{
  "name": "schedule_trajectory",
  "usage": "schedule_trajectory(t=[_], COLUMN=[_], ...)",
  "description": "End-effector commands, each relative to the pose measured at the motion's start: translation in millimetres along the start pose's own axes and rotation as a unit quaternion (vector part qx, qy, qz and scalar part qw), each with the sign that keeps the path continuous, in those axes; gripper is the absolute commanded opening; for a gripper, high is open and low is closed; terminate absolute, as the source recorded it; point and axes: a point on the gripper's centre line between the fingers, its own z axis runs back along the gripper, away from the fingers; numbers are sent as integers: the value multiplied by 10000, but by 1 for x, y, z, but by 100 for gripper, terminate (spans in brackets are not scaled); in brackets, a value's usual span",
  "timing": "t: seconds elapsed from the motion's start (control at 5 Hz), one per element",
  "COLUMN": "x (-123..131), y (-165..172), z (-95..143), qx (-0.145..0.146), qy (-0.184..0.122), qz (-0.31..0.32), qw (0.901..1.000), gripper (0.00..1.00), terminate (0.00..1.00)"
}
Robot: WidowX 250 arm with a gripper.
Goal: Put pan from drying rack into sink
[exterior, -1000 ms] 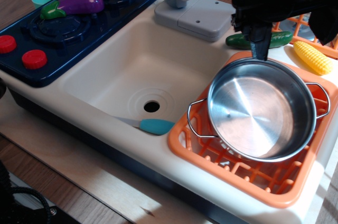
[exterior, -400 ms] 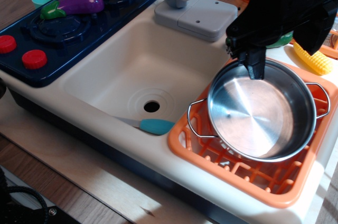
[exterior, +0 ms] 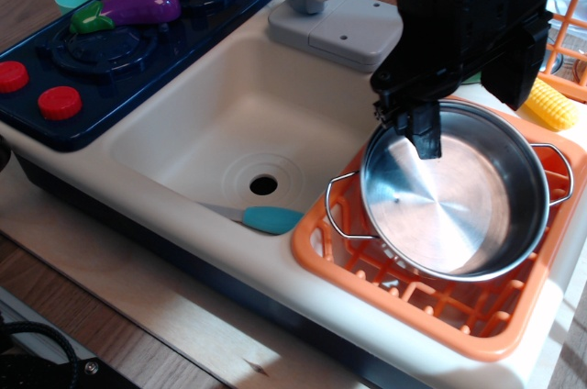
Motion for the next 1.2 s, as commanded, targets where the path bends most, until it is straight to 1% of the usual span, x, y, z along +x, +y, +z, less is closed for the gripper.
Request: schedule_trajectory(t=[0.0, 0.2, 0.4, 0.6, 0.8, 1.0], x=[9, 14, 19, 22, 20, 22], y=[1, 2, 10, 2, -5, -5], z=[-8, -18, -27, -17, 7, 35], qx=[-180, 4, -142, 33, 311, 692], qy=[38, -61, -77, -43, -117, -432], qz=[196, 495, 654, 553, 468, 200], qw=[9996, 9988, 9977, 9985, 9984, 9965], gripper=[100, 0, 0, 0, 0, 0], terminate=[0, 0, 0, 0, 0, 0])
